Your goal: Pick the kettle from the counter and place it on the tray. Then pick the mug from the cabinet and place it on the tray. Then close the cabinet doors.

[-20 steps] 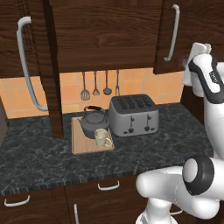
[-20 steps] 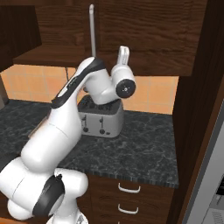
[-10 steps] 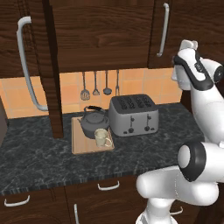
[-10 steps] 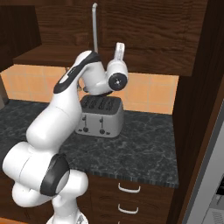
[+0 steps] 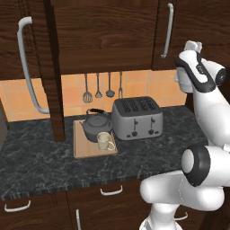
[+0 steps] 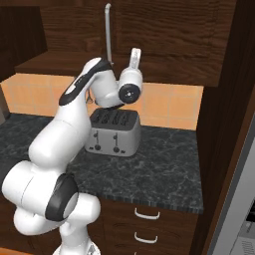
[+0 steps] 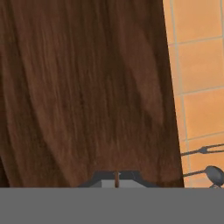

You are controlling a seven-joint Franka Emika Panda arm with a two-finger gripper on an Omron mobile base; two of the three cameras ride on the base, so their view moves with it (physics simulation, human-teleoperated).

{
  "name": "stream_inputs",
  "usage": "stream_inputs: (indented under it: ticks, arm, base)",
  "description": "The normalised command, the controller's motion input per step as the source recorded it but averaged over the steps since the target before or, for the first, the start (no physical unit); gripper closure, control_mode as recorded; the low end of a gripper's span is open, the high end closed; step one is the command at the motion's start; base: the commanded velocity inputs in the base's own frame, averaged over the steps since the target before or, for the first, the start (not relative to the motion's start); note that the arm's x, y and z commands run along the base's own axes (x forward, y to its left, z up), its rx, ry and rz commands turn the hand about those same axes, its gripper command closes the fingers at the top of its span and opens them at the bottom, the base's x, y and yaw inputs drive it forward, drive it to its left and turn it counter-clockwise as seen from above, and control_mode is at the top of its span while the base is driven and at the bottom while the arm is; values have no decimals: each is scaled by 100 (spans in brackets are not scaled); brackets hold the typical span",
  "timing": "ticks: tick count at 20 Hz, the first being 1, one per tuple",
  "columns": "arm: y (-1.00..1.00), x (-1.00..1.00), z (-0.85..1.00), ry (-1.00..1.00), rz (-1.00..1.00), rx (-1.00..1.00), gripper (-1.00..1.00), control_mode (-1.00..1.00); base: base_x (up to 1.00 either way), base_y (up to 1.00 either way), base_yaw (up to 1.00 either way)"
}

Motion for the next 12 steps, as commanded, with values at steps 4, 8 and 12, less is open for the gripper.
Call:
stream_inputs:
  ticks: [4,8,12]
  arm:
    - [0,29,0,0,0,0,100,-100]
    - [0,-35,11,-4,0,-5,100,-100]
    - [0,-82,31,-6,0,-9,100,-100]
  base:
    - [0,0,0]
    - [0,0,0]
    - [0,0,0]
